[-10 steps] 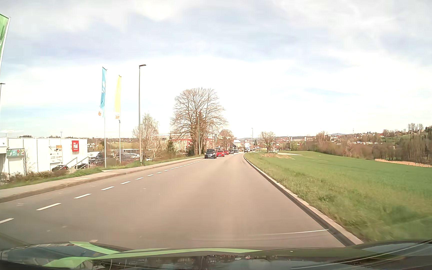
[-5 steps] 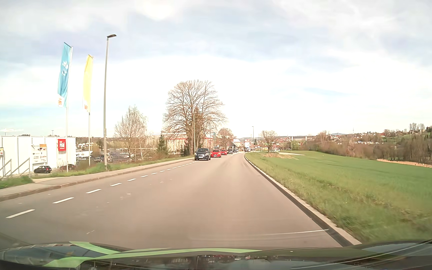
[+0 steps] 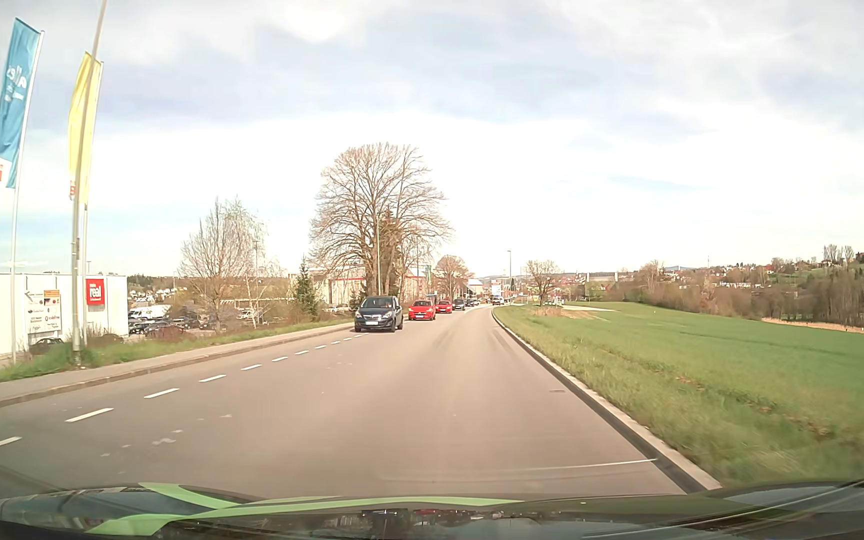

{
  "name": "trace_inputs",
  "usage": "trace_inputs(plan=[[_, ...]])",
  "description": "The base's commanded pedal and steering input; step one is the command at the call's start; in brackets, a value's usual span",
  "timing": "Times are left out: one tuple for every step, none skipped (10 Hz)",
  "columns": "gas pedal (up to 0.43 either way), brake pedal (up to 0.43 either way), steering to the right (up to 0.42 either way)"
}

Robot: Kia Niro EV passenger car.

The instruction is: Follow the waypoints while adhering to traffic rules and regulations

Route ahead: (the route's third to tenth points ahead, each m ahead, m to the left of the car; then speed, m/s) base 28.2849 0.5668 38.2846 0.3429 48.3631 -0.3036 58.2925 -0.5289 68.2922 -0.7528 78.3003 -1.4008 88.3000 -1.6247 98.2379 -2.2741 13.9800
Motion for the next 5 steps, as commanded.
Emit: trace_inputs(plan=[[0.0, 0.0, -0.005], [0.0, 0.0, -0.005], [0.0, 0.0, -0.005], [0.0, 0.0, -0.004], [0.0, 0.0, -0.003]])
